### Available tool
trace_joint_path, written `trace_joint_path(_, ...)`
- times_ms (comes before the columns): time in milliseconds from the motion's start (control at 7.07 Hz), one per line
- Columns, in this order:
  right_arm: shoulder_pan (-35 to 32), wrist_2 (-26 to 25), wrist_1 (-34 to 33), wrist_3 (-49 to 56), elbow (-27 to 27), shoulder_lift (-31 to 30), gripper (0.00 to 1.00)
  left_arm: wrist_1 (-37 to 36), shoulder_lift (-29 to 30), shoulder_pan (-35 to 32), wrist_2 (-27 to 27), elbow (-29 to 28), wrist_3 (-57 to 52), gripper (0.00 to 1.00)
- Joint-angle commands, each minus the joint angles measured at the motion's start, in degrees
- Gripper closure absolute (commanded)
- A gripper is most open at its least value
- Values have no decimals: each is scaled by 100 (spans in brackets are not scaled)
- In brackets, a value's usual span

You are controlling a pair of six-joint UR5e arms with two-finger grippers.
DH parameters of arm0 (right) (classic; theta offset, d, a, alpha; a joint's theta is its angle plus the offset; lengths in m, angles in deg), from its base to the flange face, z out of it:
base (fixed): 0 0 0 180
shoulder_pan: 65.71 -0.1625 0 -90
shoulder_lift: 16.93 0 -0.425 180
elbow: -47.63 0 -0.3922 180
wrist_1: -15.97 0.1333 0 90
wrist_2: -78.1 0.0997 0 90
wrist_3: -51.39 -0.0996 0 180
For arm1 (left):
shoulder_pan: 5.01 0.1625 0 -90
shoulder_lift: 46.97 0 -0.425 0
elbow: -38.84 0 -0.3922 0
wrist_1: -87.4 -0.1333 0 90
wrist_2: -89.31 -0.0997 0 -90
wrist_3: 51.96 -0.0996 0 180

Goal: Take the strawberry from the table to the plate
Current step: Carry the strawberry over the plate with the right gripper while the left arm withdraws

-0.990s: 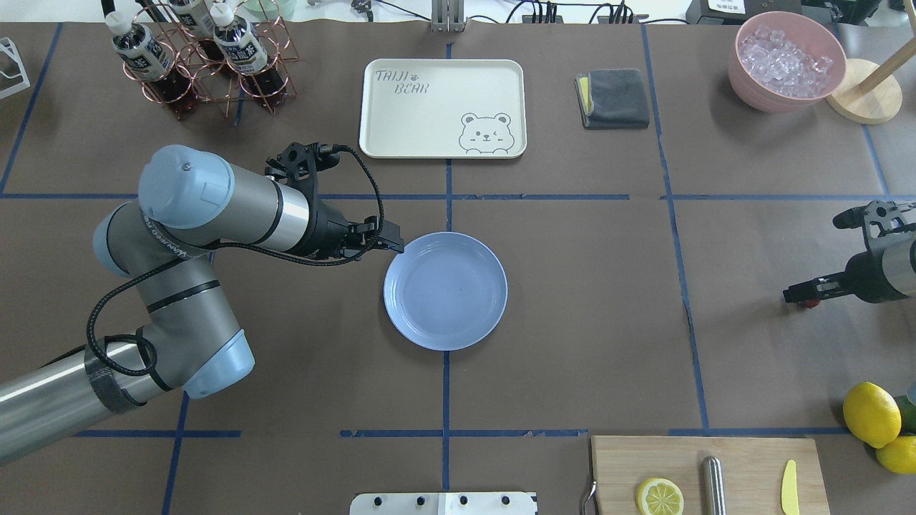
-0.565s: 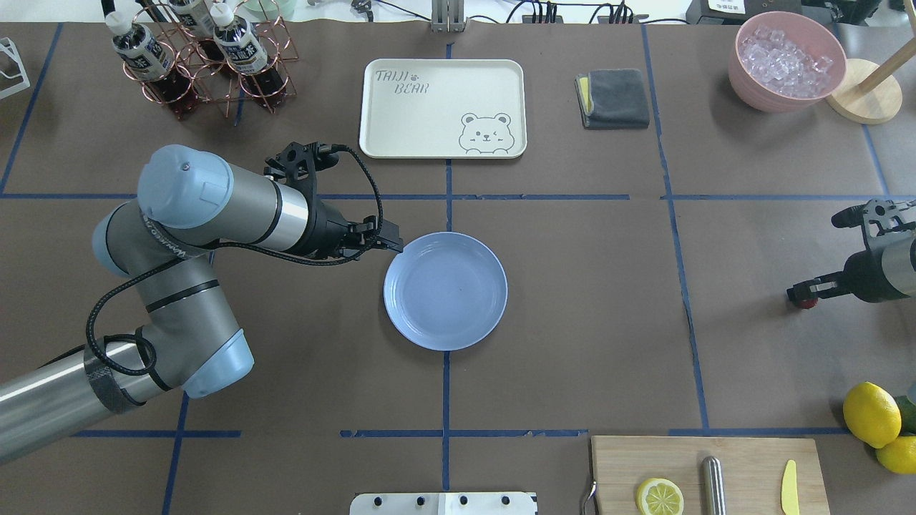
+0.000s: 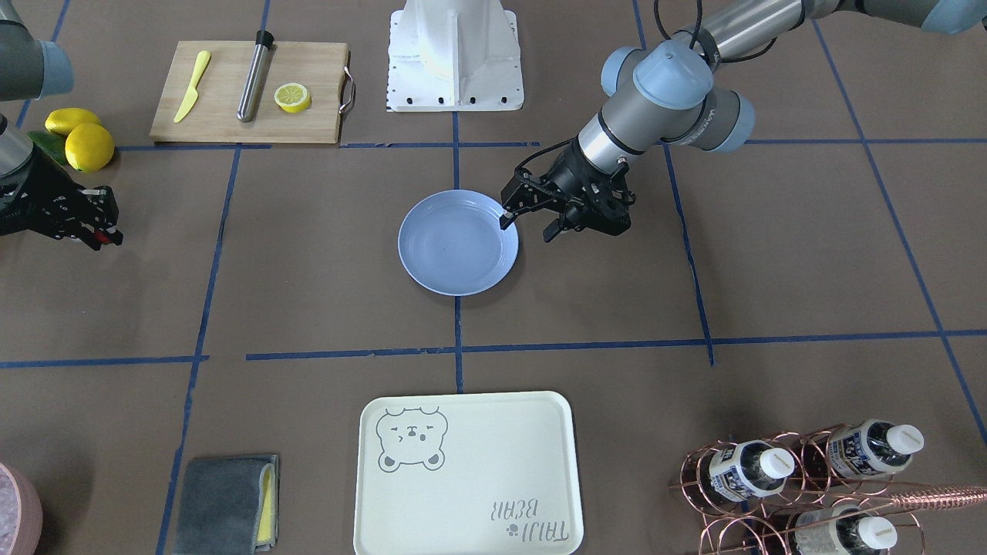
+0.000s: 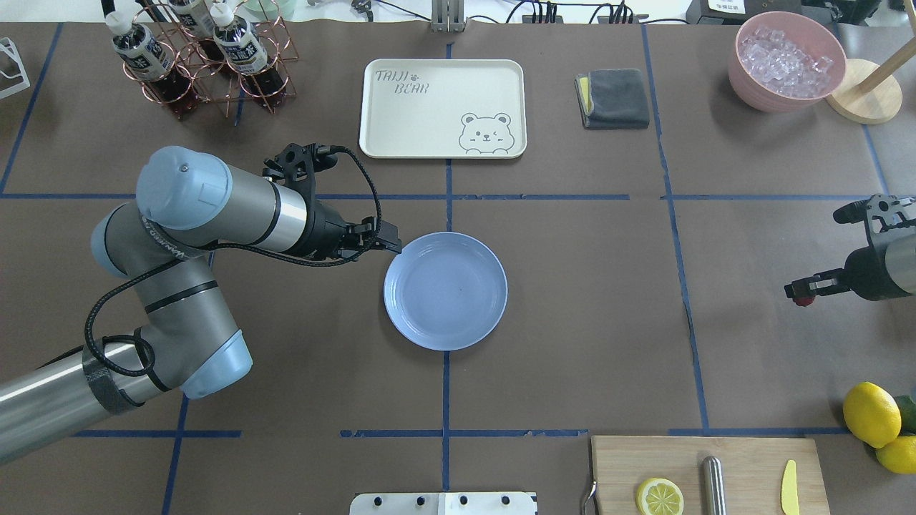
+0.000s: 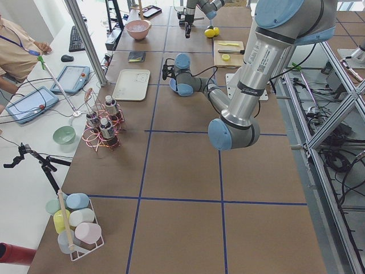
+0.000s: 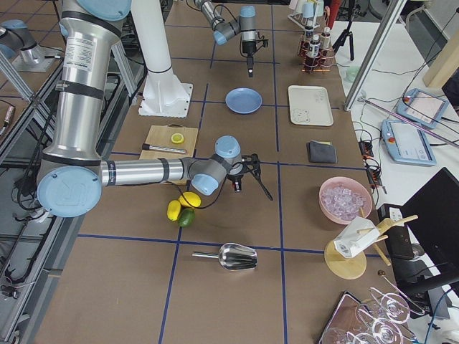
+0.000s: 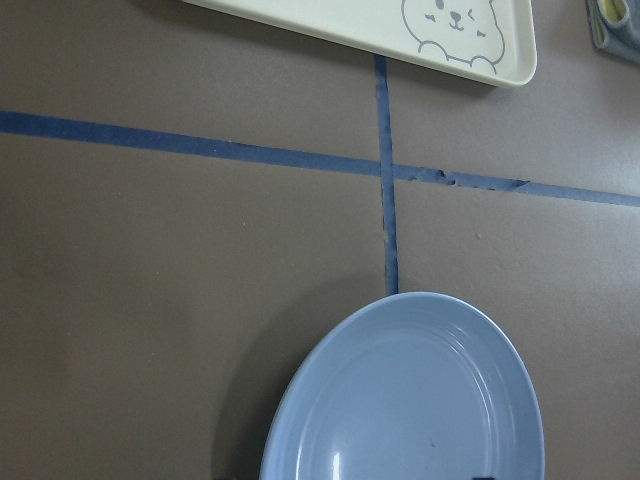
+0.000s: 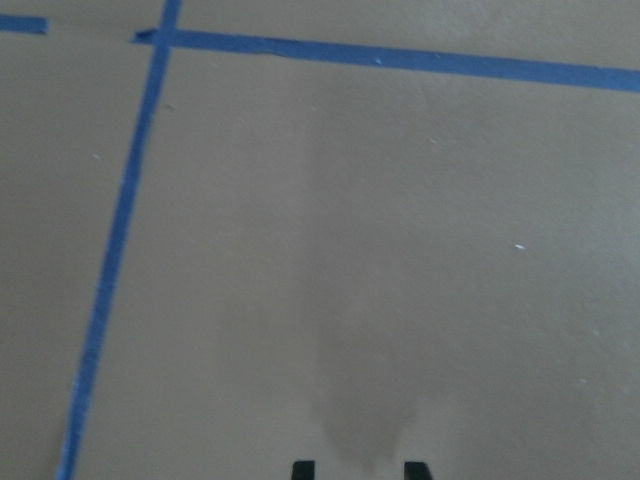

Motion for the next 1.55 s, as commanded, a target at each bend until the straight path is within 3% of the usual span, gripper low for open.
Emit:
trace_joint_path(0,76,-5,-118,-1120,-203,626,100,0,-293,-40,-7,390,0,17)
trace_joint_path(283,592,-345,-624,-2561,-203,1810,100,-35,-366,-284,2,568,-44,17)
trace_joint_path(565,1452,-1135,-1843,-3434,-186,3119,100,-53,-585,-522,11,577,-724,17)
trace_joint_path(848,2140,-1831,-2768,-4172,94,4219,100,-53,-1171,-977,63,734,-1533,17)
trace_joint_path(1131,2378,-2201,-2773,-4569,1127,5056,100,-53,-2032,-1635,676,1164,-2370,17)
trace_joint_path(1414,2721,-2562,-2755,-4563,1413,5112,100,-44,-2256,-2130,1144,1263,-2513,17)
